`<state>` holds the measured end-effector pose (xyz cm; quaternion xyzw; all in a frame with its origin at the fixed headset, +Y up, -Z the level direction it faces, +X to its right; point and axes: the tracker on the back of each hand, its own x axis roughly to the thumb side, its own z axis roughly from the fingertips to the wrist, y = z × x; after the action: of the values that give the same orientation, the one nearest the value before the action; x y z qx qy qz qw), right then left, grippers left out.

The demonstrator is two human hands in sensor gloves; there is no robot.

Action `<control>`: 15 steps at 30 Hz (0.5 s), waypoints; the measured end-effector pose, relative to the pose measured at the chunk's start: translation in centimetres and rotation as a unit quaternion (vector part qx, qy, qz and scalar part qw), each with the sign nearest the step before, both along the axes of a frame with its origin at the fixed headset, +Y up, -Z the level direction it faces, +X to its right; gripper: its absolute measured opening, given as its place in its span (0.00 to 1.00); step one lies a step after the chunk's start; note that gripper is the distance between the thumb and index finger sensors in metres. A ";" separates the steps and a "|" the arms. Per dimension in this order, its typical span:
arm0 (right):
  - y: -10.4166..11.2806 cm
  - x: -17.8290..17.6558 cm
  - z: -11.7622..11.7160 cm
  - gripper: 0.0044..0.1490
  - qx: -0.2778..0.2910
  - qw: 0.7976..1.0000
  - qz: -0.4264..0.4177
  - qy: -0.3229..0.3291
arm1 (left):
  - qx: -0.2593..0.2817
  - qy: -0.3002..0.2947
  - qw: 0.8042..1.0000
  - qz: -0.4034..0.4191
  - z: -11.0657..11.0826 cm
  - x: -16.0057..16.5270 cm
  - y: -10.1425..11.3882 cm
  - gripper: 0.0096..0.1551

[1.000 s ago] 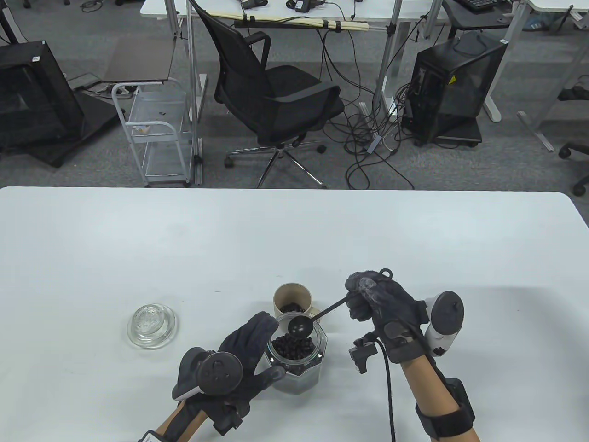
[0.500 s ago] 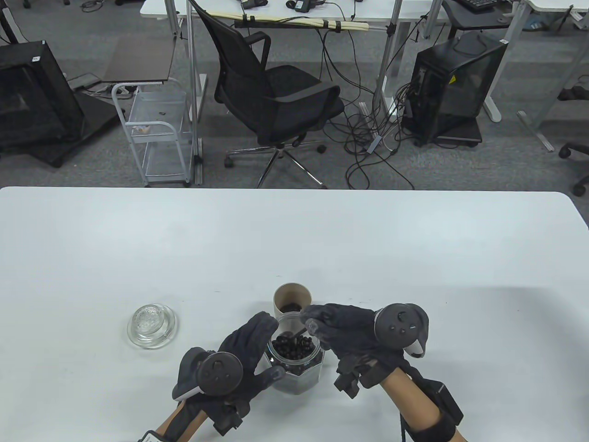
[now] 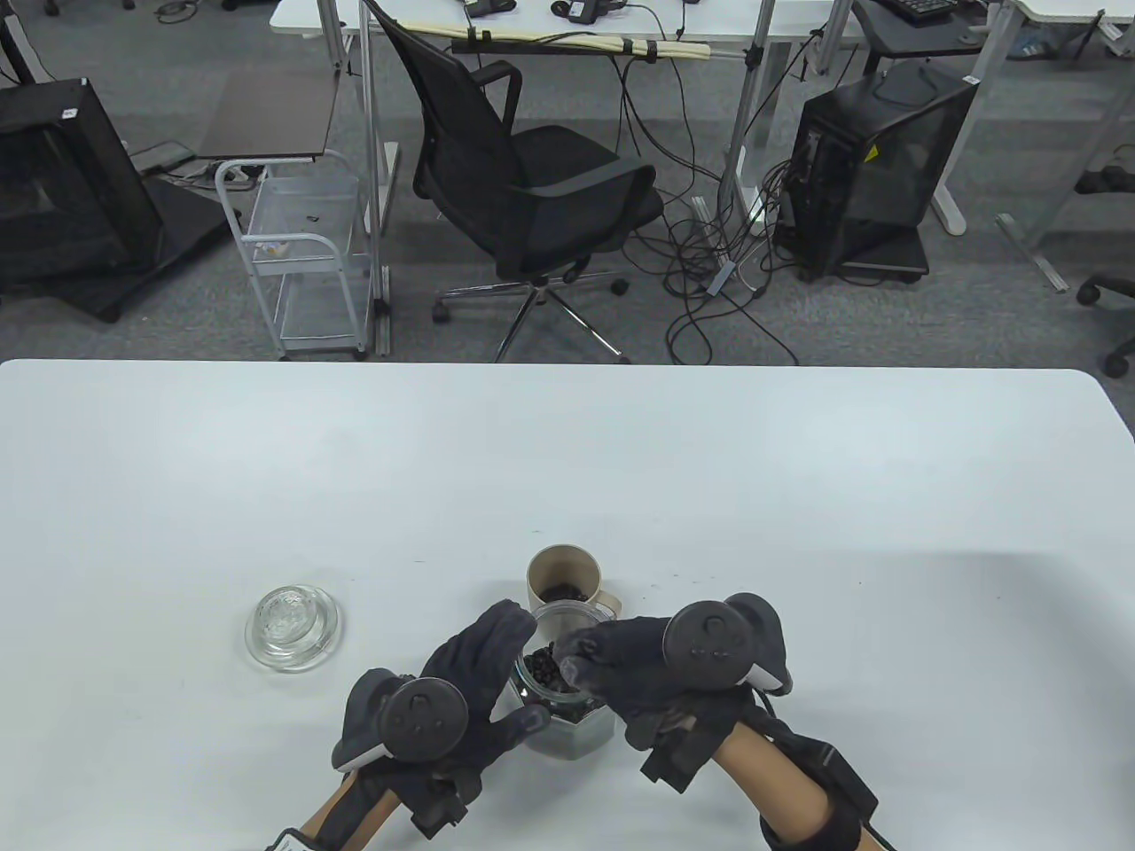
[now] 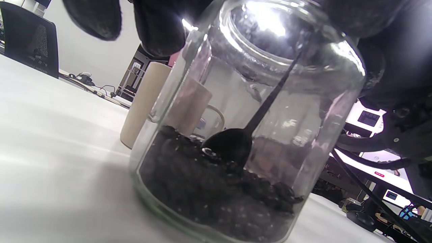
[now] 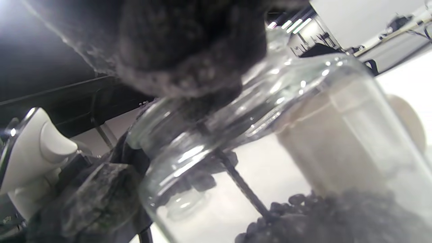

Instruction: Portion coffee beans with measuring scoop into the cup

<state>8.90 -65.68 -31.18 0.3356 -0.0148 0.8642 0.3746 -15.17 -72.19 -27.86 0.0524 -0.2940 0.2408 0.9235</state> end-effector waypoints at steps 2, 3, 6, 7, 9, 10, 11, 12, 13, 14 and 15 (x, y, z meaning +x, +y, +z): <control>-0.3 0.3 -0.3 0.27 -0.018 1.000 -0.018 -0.010 | 0.000 0.000 1.000 0.000 0.0 0.0 0.0 0.57; -0.4 0.4 -0.4 0.27 -0.028 0.999 -0.026 -0.017 | 0.000 0.000 1.000 0.000 0.0 0.0 0.0 0.56; -0.8 0.8 -0.7 0.27 -0.055 0.997 -0.039 -0.034 | 0.000 0.000 1.000 0.000 0.0 0.0 0.0 0.56; -0.9 0.9 -0.8 0.27 -0.062 0.996 -0.044 -0.038 | 0.000 0.000 1.000 0.000 0.0 0.0 0.0 0.57; -1.2 1.1 -1.0 0.28 -0.084 0.994 -0.055 -0.049 | 0.000 0.000 1.000 0.000 0.0 0.0 0.0 0.56; -1.4 1.1 -1.0 0.27 -0.089 0.993 -0.062 -0.053 | 0.000 0.000 1.000 0.000 0.0 0.0 0.0 0.56; -1.5 1.2 -1.1 0.28 -0.096 0.991 -0.071 -0.057 | 0.000 0.000 1.000 0.000 0.0 0.0 0.0 0.57; -1.6 1.3 -1.1 0.27 -0.105 0.990 -0.078 -0.061 | 0.000 0.000 1.000 0.000 0.0 0.0 0.0 0.56; -1.6 1.3 -1.1 0.28 -0.111 0.988 -0.081 -0.064 | 0.000 0.000 1.000 0.000 0.0 0.0 0.0 0.56; -1.7 1.4 -1.2 0.28 -0.119 0.987 -0.086 -0.067 | 0.000 0.000 1.000 0.000 0.0 0.0 0.0 0.57; -1.7 1.5 -1.2 0.28 -0.124 0.986 -0.089 -0.069 | 0.000 0.000 1.000 0.000 0.0 0.0 0.0 0.56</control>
<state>10.38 -67.42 -32.36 0.2238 0.0366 0.8434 0.4871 -15.19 -72.18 -27.85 0.0527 -0.2939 0.2403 0.9236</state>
